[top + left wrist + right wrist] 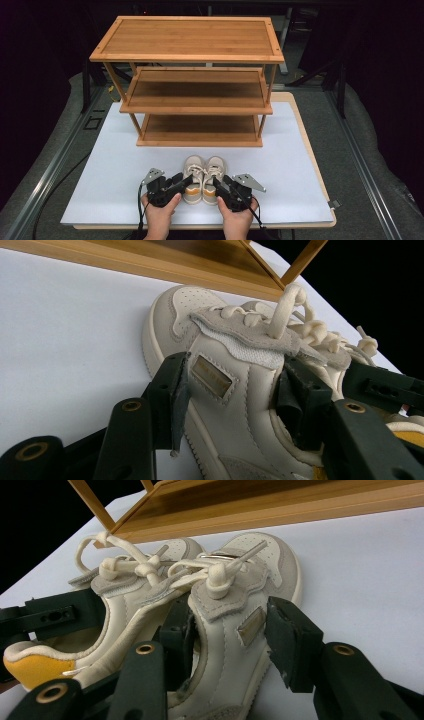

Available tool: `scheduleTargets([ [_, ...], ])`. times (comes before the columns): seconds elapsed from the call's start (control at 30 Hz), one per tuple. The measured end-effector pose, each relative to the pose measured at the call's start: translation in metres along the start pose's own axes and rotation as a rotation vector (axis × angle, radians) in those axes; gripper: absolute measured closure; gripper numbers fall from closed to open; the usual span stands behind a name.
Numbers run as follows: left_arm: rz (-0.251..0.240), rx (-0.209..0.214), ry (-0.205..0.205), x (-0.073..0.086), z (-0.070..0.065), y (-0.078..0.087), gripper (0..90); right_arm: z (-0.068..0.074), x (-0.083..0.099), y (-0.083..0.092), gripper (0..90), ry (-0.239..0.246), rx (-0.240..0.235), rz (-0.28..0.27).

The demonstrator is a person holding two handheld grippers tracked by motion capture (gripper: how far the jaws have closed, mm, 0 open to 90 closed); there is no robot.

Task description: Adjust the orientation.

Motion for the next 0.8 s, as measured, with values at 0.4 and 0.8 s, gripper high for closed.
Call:
scheduleTargets([
  [0.4,-0.025,-0.009,0.008,0.0021,-0.0015,-0.0004,53.4,0.0011,-0.0011,-0.0003,59.7,0.003,0.021,0.019],
  [0.8,-0.021,-0.008,0.011,0.0005,-0.0011,-0.0006,56.0,0.0005,-0.0013,-0.0013,60.8,-0.019,0.014,0.008],
])
Point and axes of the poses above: each handheld gripper's, and its own axes: y roughly backward along the jaws, x roughly out of its underside, z roughly to its left, the point moved 2 cm from there along -y, roughly forward along the jaws, and after that the axes turned 2 degrees about z, right-handed, at the moved point
